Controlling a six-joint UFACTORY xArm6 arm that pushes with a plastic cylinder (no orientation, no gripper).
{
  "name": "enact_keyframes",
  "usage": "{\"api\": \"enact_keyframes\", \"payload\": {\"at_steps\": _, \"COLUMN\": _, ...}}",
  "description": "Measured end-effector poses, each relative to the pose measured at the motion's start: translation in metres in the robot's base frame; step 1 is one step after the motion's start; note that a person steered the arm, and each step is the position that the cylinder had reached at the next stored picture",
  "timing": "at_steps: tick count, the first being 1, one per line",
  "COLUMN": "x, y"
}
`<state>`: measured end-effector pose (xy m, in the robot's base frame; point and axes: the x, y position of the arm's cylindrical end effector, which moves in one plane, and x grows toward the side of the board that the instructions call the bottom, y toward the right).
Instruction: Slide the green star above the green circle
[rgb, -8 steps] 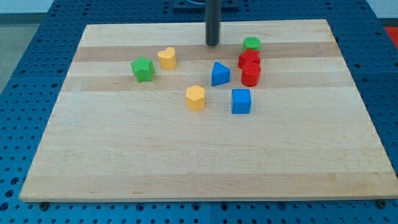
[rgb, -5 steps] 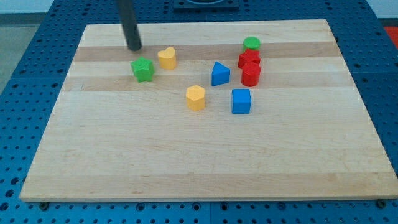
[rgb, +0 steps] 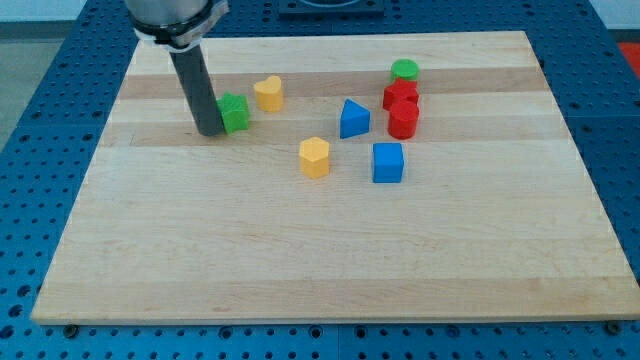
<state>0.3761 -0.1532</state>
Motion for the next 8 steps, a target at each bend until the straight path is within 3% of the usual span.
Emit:
{"api": "enact_keyframes", "payload": {"at_steps": 3, "x": -0.049, "y": 0.007}}
{"api": "enact_keyframes", "payload": {"at_steps": 4, "x": -0.045, "y": 0.014}}
{"api": "enact_keyframes", "payload": {"at_steps": 5, "x": -0.003, "y": 0.014}}
{"api": "enact_keyframes", "payload": {"at_steps": 6, "x": 0.011, "y": 0.022}}
{"api": "enact_keyframes", "payload": {"at_steps": 8, "x": -0.041, "y": 0.037}}
